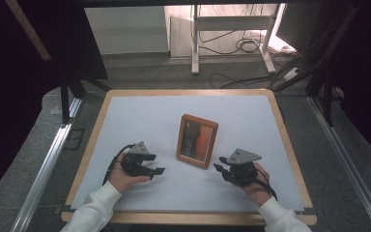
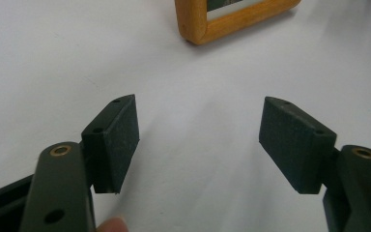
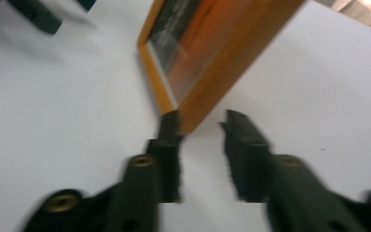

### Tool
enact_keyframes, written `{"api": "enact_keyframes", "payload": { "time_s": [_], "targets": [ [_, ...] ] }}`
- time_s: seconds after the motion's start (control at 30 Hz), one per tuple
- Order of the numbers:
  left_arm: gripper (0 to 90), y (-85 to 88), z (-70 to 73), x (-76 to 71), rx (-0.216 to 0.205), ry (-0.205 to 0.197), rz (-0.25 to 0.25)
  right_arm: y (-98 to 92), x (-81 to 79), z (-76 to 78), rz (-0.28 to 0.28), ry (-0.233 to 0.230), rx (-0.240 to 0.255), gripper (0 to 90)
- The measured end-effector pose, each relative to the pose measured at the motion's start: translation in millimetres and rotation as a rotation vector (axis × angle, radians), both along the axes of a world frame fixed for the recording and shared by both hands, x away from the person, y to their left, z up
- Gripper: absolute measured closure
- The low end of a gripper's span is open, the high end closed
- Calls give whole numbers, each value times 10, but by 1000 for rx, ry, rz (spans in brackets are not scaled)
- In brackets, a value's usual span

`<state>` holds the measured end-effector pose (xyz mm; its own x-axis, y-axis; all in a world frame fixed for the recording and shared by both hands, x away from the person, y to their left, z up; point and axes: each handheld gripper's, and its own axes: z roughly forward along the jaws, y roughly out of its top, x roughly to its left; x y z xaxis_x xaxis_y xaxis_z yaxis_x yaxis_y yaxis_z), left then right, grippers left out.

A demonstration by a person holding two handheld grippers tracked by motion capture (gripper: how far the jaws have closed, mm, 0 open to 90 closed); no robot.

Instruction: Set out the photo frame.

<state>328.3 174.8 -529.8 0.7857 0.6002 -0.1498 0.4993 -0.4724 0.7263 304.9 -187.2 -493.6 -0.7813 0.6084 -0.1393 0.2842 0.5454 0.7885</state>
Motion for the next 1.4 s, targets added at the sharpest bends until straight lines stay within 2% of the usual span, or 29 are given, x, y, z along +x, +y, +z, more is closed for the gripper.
{"api": "enact_keyframes", "payload": {
  "time_s": [0.13,0.27,0.43,0.7,0.8,0.9,1.4],
  "targets": [
    [301,0,4,-4,1,-2,0,100,-46,-63,53,27,-32,881],
    [301,-5,-7,5,7,-3,-6,200,-57,-117,85,46,-43,891],
    [301,-16,-16,2,6,4,-6,340,-16,-210,98,68,-59,891],
    [300,-25,-32,8,15,8,-12,444,102,-272,68,63,-78,891],
    [299,-27,-33,9,17,7,-14,435,155,-304,47,70,-89,892],
    [299,-25,-35,11,16,8,-13,427,181,-311,47,85,-77,895],
    [297,-24,-38,13,22,8,-16,343,231,-307,19,94,-73,895]
  ]
}}
